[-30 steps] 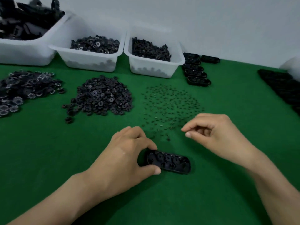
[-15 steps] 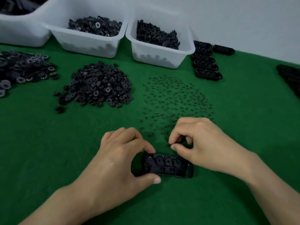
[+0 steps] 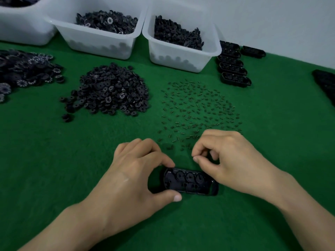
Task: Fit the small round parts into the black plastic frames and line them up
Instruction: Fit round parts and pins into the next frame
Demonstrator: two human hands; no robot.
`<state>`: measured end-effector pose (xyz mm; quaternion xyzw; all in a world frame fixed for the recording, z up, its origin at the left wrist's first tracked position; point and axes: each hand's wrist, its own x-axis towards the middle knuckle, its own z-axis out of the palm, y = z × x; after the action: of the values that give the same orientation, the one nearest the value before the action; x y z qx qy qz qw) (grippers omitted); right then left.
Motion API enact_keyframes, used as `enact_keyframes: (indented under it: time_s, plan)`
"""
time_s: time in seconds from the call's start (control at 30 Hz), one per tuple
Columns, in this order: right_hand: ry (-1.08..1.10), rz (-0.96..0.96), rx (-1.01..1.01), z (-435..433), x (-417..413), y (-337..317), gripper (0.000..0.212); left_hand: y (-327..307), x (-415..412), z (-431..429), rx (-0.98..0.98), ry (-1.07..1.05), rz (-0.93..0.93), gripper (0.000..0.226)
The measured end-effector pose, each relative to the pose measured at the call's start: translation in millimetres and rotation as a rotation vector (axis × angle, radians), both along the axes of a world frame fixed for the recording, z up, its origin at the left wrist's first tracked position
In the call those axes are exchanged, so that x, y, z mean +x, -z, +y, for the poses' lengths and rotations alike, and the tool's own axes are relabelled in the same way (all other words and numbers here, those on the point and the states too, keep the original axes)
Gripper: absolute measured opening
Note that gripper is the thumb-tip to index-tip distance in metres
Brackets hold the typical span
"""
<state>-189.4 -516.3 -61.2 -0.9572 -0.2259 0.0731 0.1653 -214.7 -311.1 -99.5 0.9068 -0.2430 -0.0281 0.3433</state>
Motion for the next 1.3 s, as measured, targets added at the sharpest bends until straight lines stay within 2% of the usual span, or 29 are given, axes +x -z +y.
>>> enact_keyframes:
  time_s: [0.13, 0.2, 0.57, 0.77, 0.97, 1.1, 1.3]
  plan:
    - [-0.036, 0.018, 0.261, 4.9, -14.4, 1.5, 0.006, 0.7, 0.3, -0.8, 0.002, -0.001, -0.012, 0.048]
    - [-0.076, 0.033, 0.314, 10.2, -19.7, 7.7, 0.002, 1.0, 0.5, -0.6, 0.003, -0.001, -0.013, 0.047]
    - [-0.068, -0.02, 0.315, 11.1, -23.8, 19.1, 0.002, 2.7, 0.6, -1.1, 0.004, 0.0, -0.02, 0.046]
    - [-0.076, -0.075, 0.25, 10.9, -25.1, 17.6, 0.003, 3.3, 0.2, -0.7, 0.001, -0.002, -0.016, 0.046]
    - [-0.033, 0.023, 0.306, 3.8, -9.6, 4.2, 0.002, 2.9, 0.6, -0.9, 0.013, -0.007, -0.018, 0.048]
    - [0.021, -0.094, 0.146, 3.4, 7.9, 5.7, 0.012, 2.0, 0.5, -1.0, 0.006, -0.009, -0.025, 0.047]
    - [-0.13, -0.218, -0.061, 13.9, 10.4, 8.9, 0.008, 1.9, 0.4, -0.4, 0.008, -0.012, -0.012, 0.048]
